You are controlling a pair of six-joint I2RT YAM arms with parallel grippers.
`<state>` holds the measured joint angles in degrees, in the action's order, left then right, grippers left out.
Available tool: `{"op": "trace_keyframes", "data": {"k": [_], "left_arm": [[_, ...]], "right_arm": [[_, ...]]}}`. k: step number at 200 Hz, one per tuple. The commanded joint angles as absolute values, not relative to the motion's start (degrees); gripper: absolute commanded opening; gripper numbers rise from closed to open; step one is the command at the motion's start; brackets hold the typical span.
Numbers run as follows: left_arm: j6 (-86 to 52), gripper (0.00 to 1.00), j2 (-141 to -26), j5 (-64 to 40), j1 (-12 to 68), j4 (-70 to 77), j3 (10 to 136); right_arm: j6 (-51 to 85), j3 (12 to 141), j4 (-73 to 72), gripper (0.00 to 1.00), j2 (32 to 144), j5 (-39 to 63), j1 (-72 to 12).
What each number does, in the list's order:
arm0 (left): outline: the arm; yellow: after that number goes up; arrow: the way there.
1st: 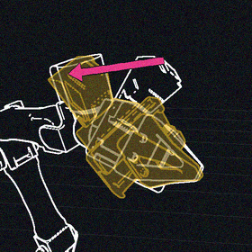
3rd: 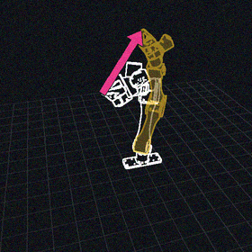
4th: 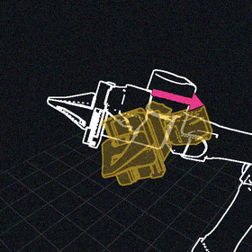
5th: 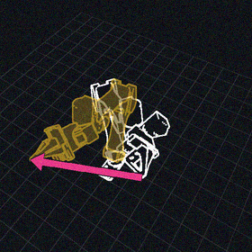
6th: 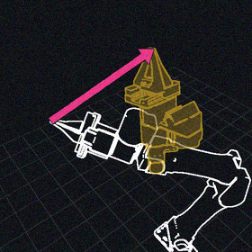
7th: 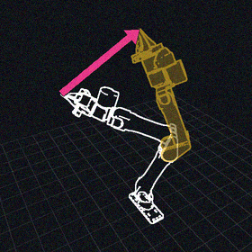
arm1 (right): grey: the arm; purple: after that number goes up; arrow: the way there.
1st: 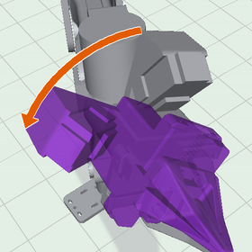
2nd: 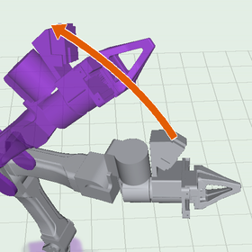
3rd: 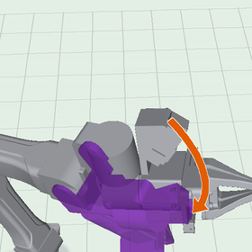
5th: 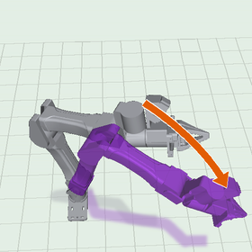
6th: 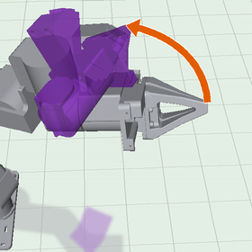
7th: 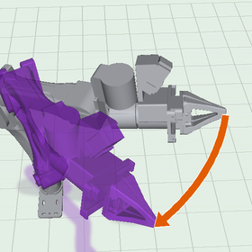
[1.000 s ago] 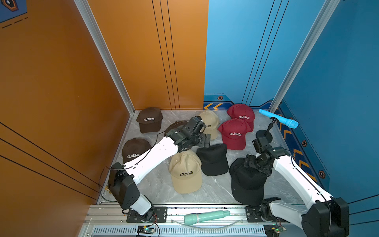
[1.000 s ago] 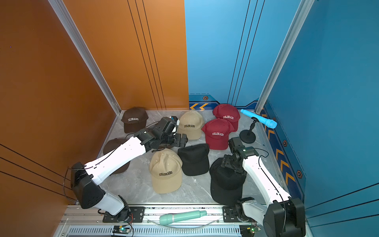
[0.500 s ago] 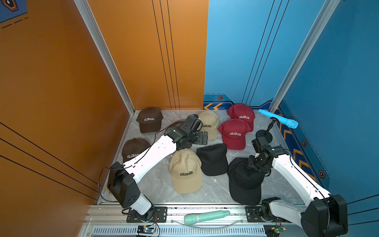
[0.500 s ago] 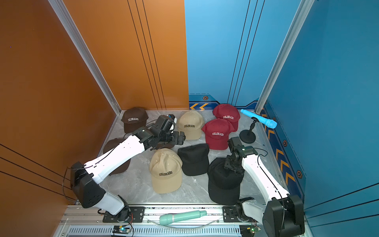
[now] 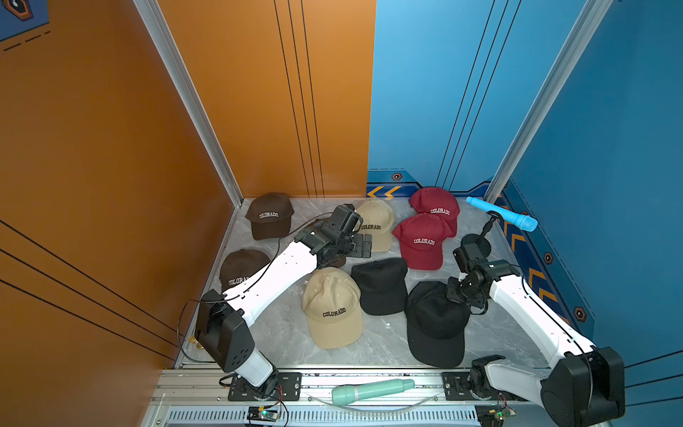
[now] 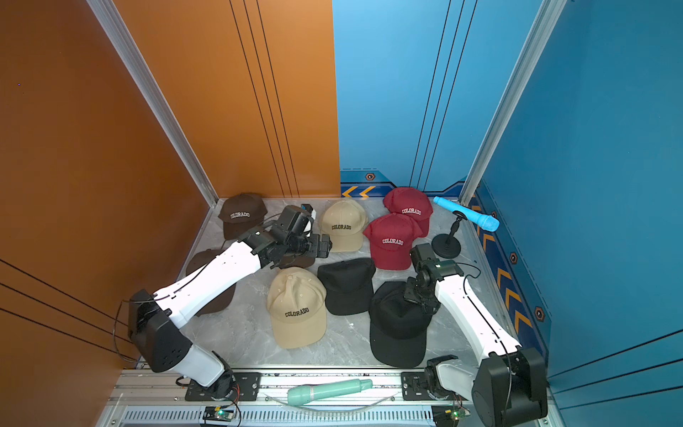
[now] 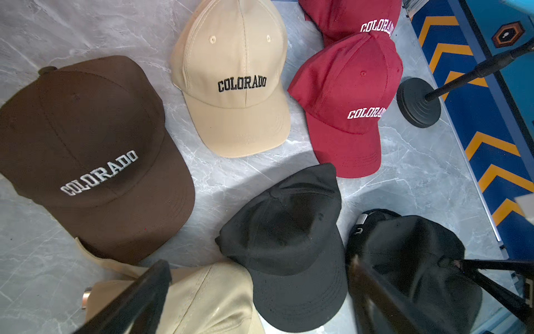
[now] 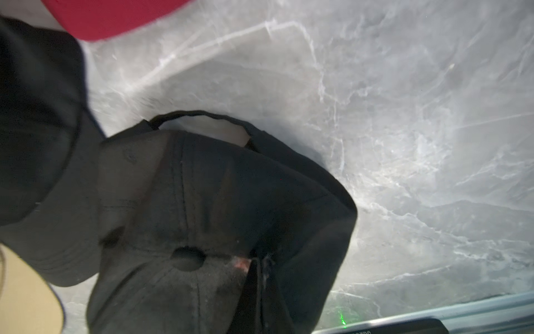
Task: Stack the baseball caps by color
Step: Pick up the baseball cap from the center of the board.
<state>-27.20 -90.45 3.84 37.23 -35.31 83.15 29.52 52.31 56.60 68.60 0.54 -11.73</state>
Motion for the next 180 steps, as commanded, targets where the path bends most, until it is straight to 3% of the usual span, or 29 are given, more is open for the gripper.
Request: {"op": "trace_keyframes", "data": {"k": [1, 180], "left_arm": [[-26.29, 0.98, -91.69, 3.05, 36.49, -35.07, 84.24], [-25.70, 0.98, -96.04, 1.94, 34.26, -35.11, 90.52]], "right_arm": [[26.94, 56.05, 58.93, 0.00, 68.12, 0.79, -11.79], [20.30, 67.84, 57.75, 0.00, 68.58, 10.31, -4.75]]}}
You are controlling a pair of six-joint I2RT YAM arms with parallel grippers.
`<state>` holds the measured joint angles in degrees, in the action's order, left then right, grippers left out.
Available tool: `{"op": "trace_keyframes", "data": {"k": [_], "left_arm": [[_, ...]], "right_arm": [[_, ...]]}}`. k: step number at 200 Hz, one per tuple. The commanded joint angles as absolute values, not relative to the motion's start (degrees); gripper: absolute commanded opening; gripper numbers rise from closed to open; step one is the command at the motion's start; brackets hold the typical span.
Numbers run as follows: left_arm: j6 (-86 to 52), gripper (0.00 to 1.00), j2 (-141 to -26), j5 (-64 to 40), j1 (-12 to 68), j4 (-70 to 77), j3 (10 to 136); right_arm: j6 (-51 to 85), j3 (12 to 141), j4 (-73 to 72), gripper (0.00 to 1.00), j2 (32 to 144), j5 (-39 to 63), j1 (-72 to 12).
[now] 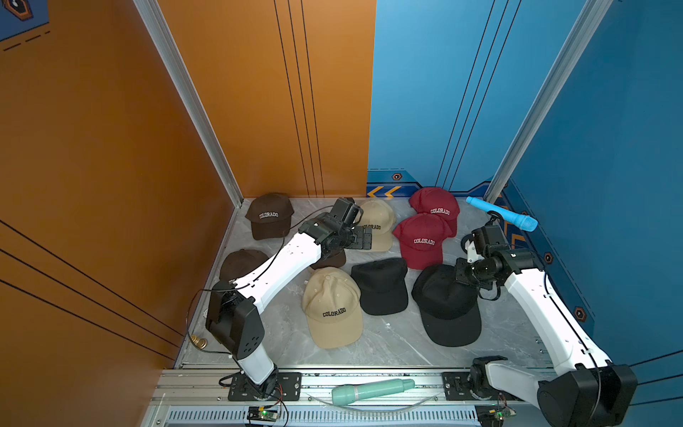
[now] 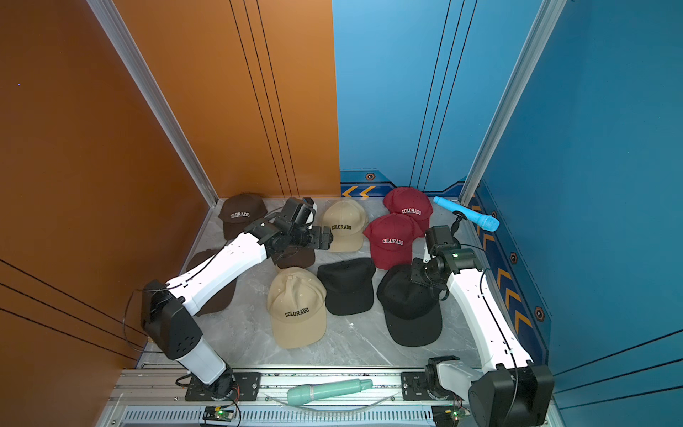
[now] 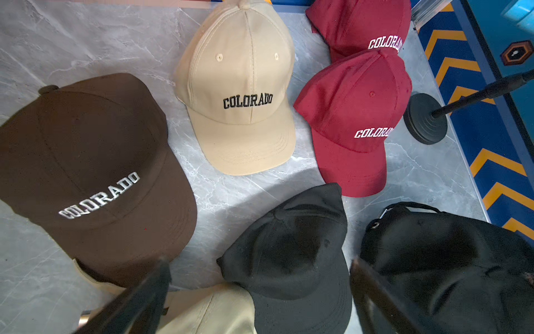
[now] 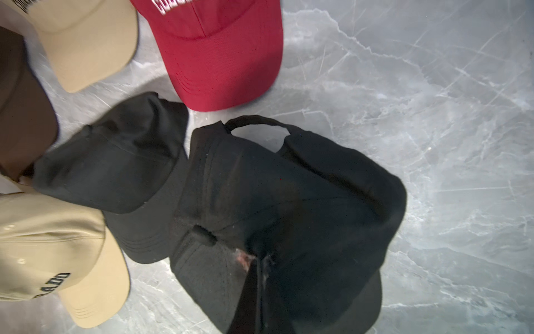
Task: Stack the baseball caps by color
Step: Place the baseball cap on the baseball cap.
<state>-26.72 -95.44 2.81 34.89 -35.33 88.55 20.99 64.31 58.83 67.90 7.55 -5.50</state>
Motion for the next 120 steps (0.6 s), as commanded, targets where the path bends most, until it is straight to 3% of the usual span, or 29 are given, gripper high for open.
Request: {"op": "trace_keyframes", "data": {"k": [1, 120], "left_arm": [[-25.72, 0.98, -96.10, 1.94, 34.23, -35.13, 90.57], [-25.47, 0.98, -96.01, 2.28, 32.61, -35.17, 91.67]], "right_arm": [[20.30, 68.14, 57.77, 0.00, 68.69, 10.44, -4.70], [22.18, 79.25, 56.98, 0.00, 71.96, 16.60, -4.87]]}}
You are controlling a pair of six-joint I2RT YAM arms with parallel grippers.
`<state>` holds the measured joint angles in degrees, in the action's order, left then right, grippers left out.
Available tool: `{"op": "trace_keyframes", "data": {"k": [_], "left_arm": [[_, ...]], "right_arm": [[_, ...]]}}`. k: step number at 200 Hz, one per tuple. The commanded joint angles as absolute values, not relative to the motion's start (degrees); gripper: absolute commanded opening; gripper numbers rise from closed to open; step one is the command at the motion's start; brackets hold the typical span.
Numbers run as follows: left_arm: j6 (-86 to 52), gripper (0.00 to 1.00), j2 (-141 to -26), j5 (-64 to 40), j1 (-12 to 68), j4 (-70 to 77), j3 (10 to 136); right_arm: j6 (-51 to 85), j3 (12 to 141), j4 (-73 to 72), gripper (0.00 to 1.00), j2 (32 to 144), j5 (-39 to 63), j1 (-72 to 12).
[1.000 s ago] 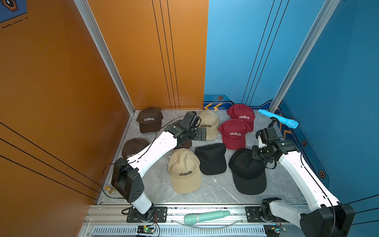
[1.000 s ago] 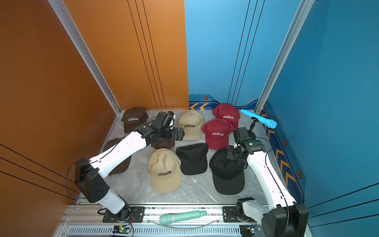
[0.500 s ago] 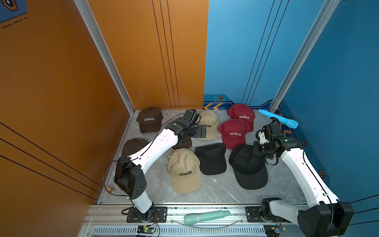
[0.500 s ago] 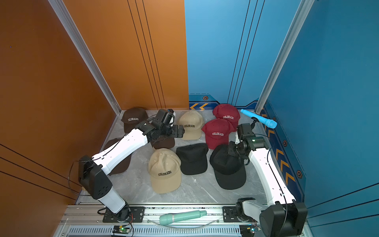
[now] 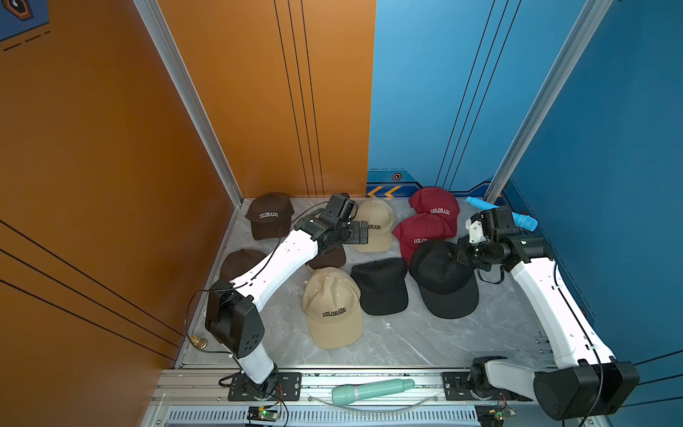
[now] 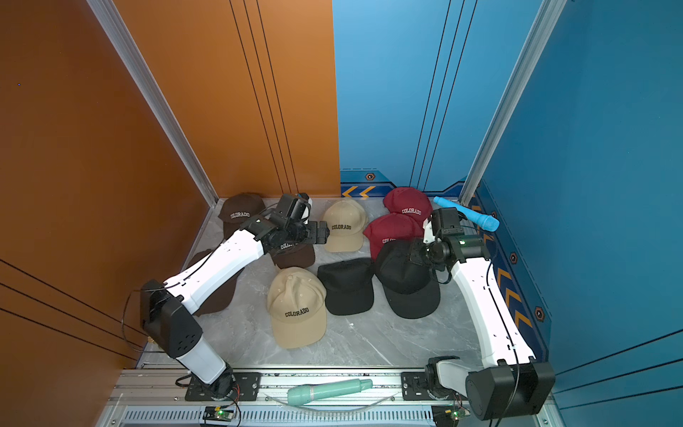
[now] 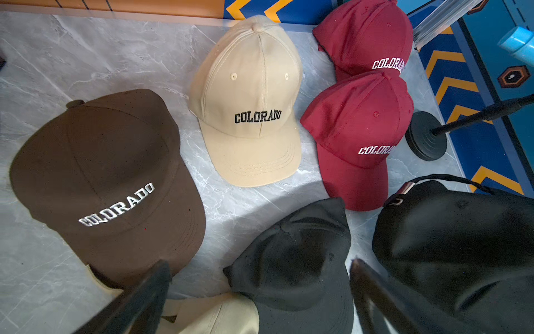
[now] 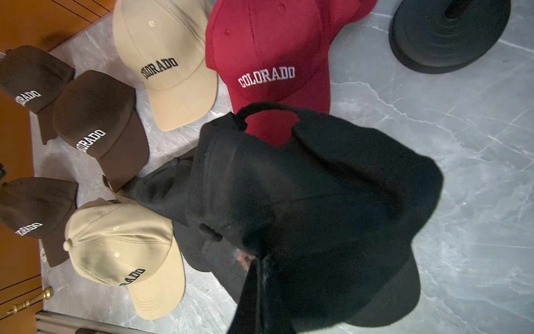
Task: Stack the baseball caps by color
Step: Place the baseball cap on the baseball cap.
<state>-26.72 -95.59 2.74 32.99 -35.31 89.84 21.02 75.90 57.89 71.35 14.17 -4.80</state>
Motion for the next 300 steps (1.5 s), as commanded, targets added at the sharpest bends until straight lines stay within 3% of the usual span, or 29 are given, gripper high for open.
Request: {"op": "trace_keyframes", "data": {"k": [1, 61, 139, 230, 300], "left_arm": [[-25.43, 0.98, -95.99, 2.29, 32.56, -35.16, 91.67], [-25.10, 0.98, -93.77, 2.13, 31.48, -35.16, 89.21], [-24.70, 0.98, -84.90, 2.01, 27.82, -35.16, 81.02], [-24.35, 0.98, -71.34, 0.03, 21.71, -35.68, 71.06], [-23.20, 0.98, -67.73, -3.32, 17.11, -36.46, 68.73]], "right_arm": [[22.21, 79.35, 56.96, 0.00, 71.97, 16.65, -4.89], [26.24, 82.86, 53.38, 0.00, 72.71, 20.04, -8.45], [32.32, 84.82, 44.85, 0.00, 76.40, 18.65, -20.07], [40.88, 77.81, 30.30, 0.00, 80.75, 17.07, -28.56], [45.45, 72.25, 23.14, 0.00, 83.17, 14.29, -31.74]]}}
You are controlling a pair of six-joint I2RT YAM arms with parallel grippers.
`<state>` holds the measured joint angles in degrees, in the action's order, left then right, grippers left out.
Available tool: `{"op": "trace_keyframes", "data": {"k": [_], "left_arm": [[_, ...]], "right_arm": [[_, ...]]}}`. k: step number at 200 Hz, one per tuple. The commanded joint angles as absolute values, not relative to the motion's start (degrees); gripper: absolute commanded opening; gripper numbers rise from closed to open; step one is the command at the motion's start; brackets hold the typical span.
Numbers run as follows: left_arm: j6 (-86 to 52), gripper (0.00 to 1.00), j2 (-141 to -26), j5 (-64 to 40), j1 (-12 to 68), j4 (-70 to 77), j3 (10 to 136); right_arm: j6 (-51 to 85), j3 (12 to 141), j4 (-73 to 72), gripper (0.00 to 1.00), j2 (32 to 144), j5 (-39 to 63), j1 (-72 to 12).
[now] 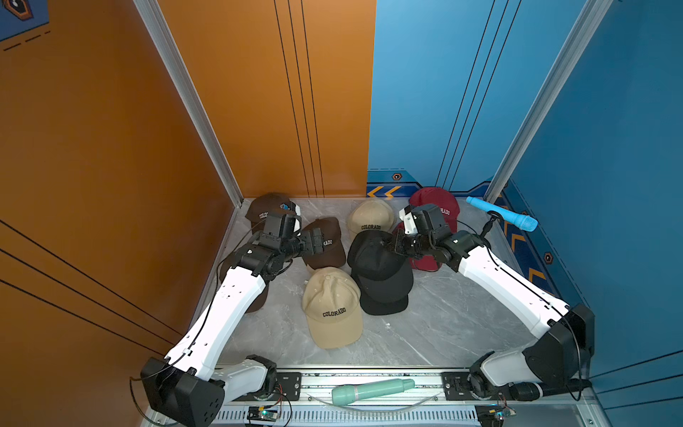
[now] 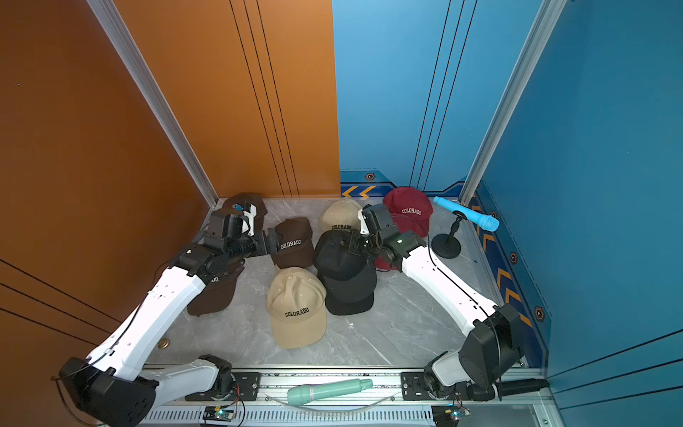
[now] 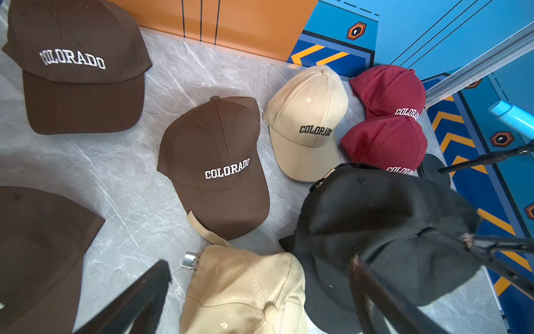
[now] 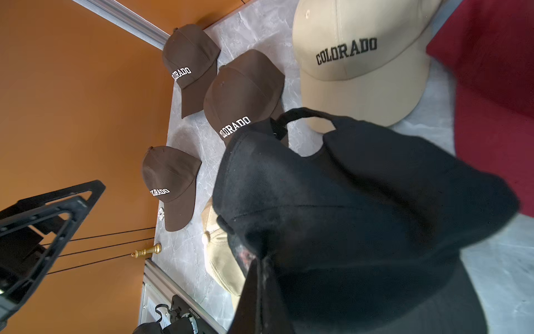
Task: Stack the baseball caps by color
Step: Place the baseball cap on the baseball cap.
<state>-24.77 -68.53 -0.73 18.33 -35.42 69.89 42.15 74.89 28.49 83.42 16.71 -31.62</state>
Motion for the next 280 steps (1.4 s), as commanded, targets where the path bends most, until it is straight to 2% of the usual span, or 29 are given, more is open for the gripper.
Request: {"op": "trace_keyframes", "data": {"k": [1, 104, 181, 267, 275, 279, 280], "left_arm": [[-23.20, 0.98, -67.70, -3.33, 17.08, -36.47, 68.69], [-22.04, 0.98, -69.51, -6.50, 13.96, -36.48, 69.35], [-23.25, 0.98, -69.84, -6.06, 13.53, -36.21, 69.63], [-25.76, 0.98, -69.16, -4.26, 13.58, -36.21, 69.32], [-25.97, 0.98, -69.18, -4.13, 13.62, -36.20, 69.26], [-26.02, 0.98, -69.21, -4.07, 13.60, -36.20, 69.25], [-26.02, 0.98, -69.19, -4.05, 13.61, -36.16, 69.21]], "right_arm": [[45.53, 72.07, 23.00, 0.00, 83.16, 14.31, -31.78], [49.42, 60.57, 16.12, 0.00, 84.35, 10.70, -29.84], [45.65, 64.93, 16.90, 0.00, 92.53, 17.02, -25.22], [41.39, 69.98, 23.06, 0.00, 96.50, 16.00, -23.17], [40.53, 70.51, 24.25, 0.05, 96.59, 15.74, -23.05], [39.95, 70.82, 25.09, 0.12, 96.62, 15.40, -23.03], [39.74, 71.08, 25.52, 0.17, 96.67, 15.21, -23.09]]}}
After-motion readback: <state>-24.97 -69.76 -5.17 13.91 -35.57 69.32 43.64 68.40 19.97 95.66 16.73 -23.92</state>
